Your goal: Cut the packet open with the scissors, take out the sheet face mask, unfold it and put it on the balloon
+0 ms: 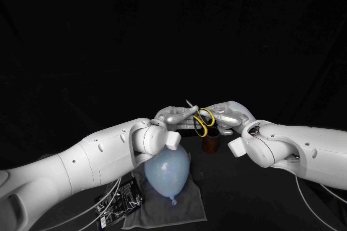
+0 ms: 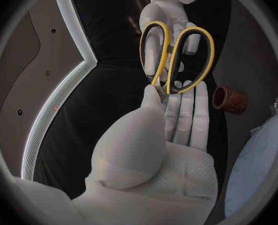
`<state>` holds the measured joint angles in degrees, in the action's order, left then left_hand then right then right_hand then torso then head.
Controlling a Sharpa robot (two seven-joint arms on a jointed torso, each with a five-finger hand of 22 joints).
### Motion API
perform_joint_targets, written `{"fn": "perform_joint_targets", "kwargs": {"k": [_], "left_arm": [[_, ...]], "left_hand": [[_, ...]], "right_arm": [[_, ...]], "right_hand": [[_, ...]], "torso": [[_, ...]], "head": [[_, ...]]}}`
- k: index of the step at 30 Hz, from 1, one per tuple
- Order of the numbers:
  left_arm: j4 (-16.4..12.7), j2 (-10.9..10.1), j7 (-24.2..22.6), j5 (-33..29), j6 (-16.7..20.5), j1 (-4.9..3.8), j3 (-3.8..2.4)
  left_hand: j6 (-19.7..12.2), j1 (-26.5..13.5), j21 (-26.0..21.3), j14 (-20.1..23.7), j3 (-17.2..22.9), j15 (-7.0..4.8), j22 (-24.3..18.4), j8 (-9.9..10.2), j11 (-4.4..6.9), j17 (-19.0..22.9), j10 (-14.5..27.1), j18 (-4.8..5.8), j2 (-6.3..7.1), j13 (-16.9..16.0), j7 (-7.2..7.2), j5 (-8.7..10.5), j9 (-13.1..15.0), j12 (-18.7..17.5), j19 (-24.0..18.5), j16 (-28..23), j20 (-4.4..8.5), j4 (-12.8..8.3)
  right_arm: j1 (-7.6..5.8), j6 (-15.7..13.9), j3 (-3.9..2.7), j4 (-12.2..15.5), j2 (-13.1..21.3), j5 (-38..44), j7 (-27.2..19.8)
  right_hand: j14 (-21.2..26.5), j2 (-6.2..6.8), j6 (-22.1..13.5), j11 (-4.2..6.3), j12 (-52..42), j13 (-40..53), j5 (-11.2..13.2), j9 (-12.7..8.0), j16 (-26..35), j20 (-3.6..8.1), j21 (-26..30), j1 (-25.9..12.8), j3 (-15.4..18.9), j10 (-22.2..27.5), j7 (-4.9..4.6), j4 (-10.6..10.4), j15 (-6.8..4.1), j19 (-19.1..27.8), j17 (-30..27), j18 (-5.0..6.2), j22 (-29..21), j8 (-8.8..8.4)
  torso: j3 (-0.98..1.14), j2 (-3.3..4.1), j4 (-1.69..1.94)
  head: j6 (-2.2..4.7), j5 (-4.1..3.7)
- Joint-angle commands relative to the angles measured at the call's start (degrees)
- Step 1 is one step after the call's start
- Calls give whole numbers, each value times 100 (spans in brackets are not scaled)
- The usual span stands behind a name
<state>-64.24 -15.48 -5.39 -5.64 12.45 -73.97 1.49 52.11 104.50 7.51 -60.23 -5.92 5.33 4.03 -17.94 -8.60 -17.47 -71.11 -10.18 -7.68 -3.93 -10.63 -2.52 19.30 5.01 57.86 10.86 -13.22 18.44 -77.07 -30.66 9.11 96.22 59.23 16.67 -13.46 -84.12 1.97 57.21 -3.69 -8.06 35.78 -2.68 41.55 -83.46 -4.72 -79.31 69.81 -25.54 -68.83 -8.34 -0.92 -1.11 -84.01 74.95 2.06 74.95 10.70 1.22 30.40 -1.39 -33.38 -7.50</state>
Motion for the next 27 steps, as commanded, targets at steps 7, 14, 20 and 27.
{"fn": "perform_joint_targets", "kwargs": {"k": [7, 14, 20, 27], "left_arm": [[-10, 12, -404, 5, 216, -22, -19], [-2, 3, -434, 5, 270, -21, -20], [1, -3, -449, 5, 297, -21, -20], [-1, -7, -444, 16, 304, -21, -20]], "left_hand": [[253, 134, 31, -152, 345, -85, 4, -536, 377, -24, -465, -48, -122, -2, 262, -35, 70, 11, 68, 16, 20, -211], [247, 140, 36, -171, 403, -88, 3, -552, 378, -34, -489, -47, -99, -3, 259, -36, 103, 8, 84, 10, 33, -205], [241, 142, 38, -180, 447, -90, 2, -561, 377, -39, -501, -46, -79, -3, 257, -36, 125, 3, 92, 4, 40, -202], [231, 143, 41, -197, 535, -92, 0, -576, 375, -50, -519, -45, -33, -4, 250, -36, 168, -5, 106, -9, 54, -200]], "right_arm": [[19, 231, 24, -64, 11, -189, 46], [21, 318, 31, -106, 15, -193, 62], [26, 387, 41, -186, 2, -174, 148], [39, 407, 50, -263, -36, -172, 200]], "right_hand": [[-223, 135, -342, -99, 149, -230, -13, -38, 123, -114, 314, -28, -1122, 271, -100, 1351, 121, 150, -161, 129, 955, -252], [-118, 247, -632, -249, 304, -503, -12, -93, 279, -217, 787, -83, -917, 578, -238, 1265, 246, 402, -433, 227, 752, -457], [-90, 287, -686, -289, 294, -589, -12, -96, 304, -262, 896, -93, -808, 679, -271, 1221, 284, 455, -482, 250, 699, -486], [-82, 243, -690, -295, 270, -626, -13, -93, 306, -279, 915, -46, -793, 717, -277, 1202, 294, 461, -490, 255, 686, -484]], "torso": [[0, -2, -2], [-1, -1, -4], [-2, -1, -2], [1, -4, -2]], "head": [[-29, 13], [-59, 19], [-77, 18], [-101, 29]]}}
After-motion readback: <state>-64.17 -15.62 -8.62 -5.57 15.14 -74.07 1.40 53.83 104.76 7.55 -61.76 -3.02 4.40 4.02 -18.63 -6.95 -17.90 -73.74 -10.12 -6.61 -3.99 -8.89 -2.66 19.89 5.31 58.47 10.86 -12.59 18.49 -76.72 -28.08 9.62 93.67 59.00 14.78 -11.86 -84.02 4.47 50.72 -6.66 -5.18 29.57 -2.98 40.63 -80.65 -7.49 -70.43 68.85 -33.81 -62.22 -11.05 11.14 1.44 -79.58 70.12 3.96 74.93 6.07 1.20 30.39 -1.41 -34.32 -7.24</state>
